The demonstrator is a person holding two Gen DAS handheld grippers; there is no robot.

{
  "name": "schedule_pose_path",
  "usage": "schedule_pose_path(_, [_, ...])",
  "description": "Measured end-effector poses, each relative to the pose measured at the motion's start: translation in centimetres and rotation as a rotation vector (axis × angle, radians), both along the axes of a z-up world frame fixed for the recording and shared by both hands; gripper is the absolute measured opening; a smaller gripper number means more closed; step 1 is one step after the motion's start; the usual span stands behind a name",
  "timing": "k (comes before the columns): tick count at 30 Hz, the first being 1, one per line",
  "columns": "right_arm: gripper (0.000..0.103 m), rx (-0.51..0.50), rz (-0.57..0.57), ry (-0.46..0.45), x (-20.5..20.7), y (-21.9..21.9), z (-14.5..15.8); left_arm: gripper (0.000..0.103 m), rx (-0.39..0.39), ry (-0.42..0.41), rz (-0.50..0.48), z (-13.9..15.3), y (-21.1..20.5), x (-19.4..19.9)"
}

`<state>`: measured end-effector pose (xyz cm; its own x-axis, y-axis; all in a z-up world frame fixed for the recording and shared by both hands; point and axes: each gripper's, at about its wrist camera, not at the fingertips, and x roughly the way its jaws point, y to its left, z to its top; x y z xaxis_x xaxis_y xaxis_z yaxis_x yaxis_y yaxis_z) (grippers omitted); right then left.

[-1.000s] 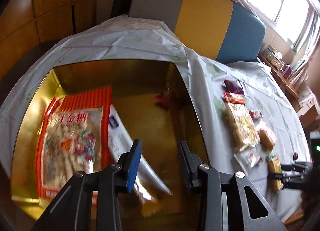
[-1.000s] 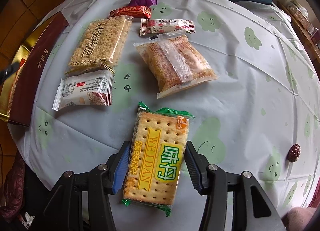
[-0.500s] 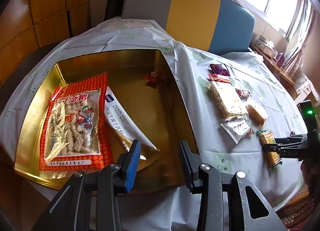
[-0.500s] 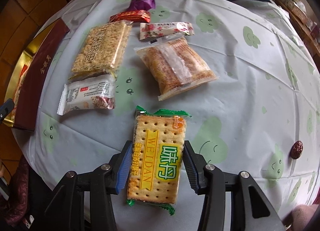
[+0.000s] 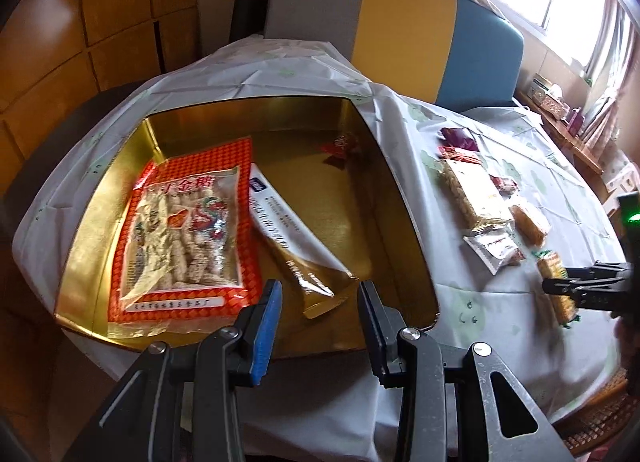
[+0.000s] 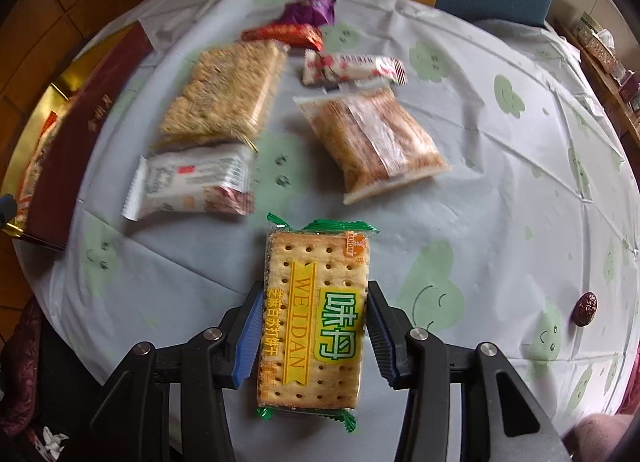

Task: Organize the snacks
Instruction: 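Carry the yellow WEIDAN cracker pack into the gold box and open the right tool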

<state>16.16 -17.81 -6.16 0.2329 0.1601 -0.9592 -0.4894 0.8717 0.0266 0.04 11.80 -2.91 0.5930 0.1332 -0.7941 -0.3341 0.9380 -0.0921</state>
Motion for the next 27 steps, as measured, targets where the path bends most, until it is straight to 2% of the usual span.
schedule_pose_path(7, [0.049,0.14,0.07,-0.041,-2.1,3.9,4.0,0.04,-0.02,-0.001,0.023,-0.1,1.0,-0.4])
schedule_pose_path(14, [0.049,0.302,0.178,-0.026,-3.2,12.9,7.6,0.04,-0.033,-0.006,0.062,-0.2,2.3,-0.9])
schedule_pose_path(18, [0.049,0.365,0.205,-0.007,-2.7,17.8,8.7,0.04,-0.041,-0.011,0.091,-0.2,3.3,-1.2])
schedule_pose_path(22, [0.049,0.408,0.199,0.042,-1.5,21.8,7.9,0.04,-0.043,-0.013,0.11,-0.2,3.9,-1.4])
schedule_pose_path(27, [0.052,0.349,0.162,0.051,-0.7,23.9,5.7,0.04,-0.048,-0.002,0.122,-0.8,4.3,-1.6])
